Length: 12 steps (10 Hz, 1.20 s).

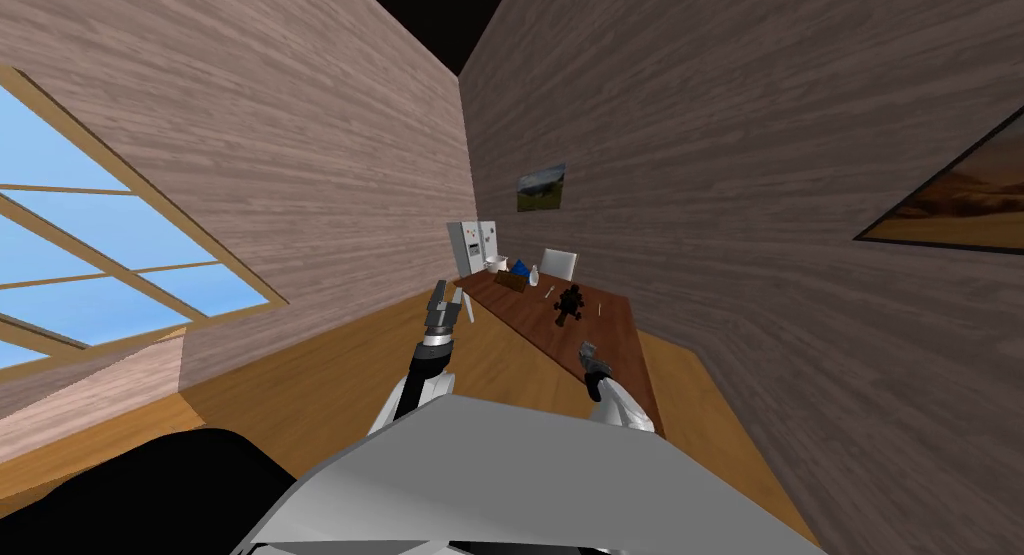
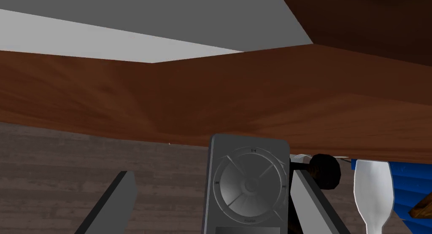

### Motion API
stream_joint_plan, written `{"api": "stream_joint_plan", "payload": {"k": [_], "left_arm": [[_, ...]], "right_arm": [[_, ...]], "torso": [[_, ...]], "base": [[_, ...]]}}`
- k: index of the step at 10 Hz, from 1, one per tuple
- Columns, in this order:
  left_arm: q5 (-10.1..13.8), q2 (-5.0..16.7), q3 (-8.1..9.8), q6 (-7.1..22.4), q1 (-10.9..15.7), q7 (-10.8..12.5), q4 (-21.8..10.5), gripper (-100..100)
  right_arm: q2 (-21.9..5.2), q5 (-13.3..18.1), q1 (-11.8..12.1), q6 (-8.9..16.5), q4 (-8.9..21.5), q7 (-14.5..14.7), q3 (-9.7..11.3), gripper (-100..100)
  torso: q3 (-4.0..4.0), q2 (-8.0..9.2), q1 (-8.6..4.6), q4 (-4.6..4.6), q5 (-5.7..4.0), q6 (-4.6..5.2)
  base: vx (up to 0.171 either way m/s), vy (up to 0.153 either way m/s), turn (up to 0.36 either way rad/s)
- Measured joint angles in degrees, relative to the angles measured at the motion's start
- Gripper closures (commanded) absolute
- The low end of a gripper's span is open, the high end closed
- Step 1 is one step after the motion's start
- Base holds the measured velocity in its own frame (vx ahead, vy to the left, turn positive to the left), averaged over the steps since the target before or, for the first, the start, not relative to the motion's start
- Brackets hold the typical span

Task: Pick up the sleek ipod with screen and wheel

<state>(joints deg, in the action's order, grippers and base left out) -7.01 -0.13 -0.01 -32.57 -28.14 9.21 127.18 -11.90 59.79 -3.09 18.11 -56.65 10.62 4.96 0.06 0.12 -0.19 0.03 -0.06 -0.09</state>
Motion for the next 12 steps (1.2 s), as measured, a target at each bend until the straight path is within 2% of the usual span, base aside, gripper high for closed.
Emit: {"api": "stream_joint_plan", "payload": {"k": [2,3,5,7,8,10,12], "left_arm": [[0.00,0.00,0.00,0.00,-0.01,0.00,0.00,0],[0.00,0.00,-0.01,0.00,0.01,0.00,0.00,0],[0.00,0.00,0.00,0.00,-0.01,0.00,0.00,0],[0.00,0.00,0.00,0.00,-0.01,0.00,0.00,0],[0.00,0.00,0.00,0.00,-0.01,0.00,0.00,0],[0.00,0.00,0.00,0.00,0.00,0.00,0.00,0],[0.00,0.00,0.00,0.00,-0.02,0.00,0.00,0]], "right_arm": [[-0.14,0.53,-0.65,0.15,2.11,-2.86,0.03,-100],[-0.53,2.81,-2.50,0.69,4.47,-5.24,0.45,-100],[-1.00,2.67,-4.17,1.99,7.17,-8.44,1.38,-100],[-1.81,5.24,-7.30,3.59,11.28,-13.04,2.64,-100],[-1.99,4.75,-7.72,3.97,12.15,-14.35,2.82,-100],[-3.01,5.09,-10.03,5.82,14.15,-16.36,4.00,-100],[-3.02,6.72,-11.61,6.04,17.63,-19.91,4.35,-100]], "torso": [[-0.10,-0.18,0.20,-0.04,0.04,0.02],[-0.01,-0.01,0.16,0.00,0.03,-0.05],[-0.04,-0.08,0.11,-0.02,0.02,0.04],[0.01,0.01,0.03,0.00,0.01,0.03],[-0.04,-0.08,0.09,-0.02,0.02,0.05],[0.04,0.07,0.08,0.02,0.02,0.03],[-0.12,-0.22,0.16,-0.05,0.03,0.04]], "base": [[-0.054,-0.003,0.123],[-0.104,-0.033,0.193],[-0.057,-0.029,0.151],[-0.067,-0.031,0.066],[-0.095,-0.024,0.272],[-0.076,-0.021,0.076],[-0.038,0.000,0.139]]}}
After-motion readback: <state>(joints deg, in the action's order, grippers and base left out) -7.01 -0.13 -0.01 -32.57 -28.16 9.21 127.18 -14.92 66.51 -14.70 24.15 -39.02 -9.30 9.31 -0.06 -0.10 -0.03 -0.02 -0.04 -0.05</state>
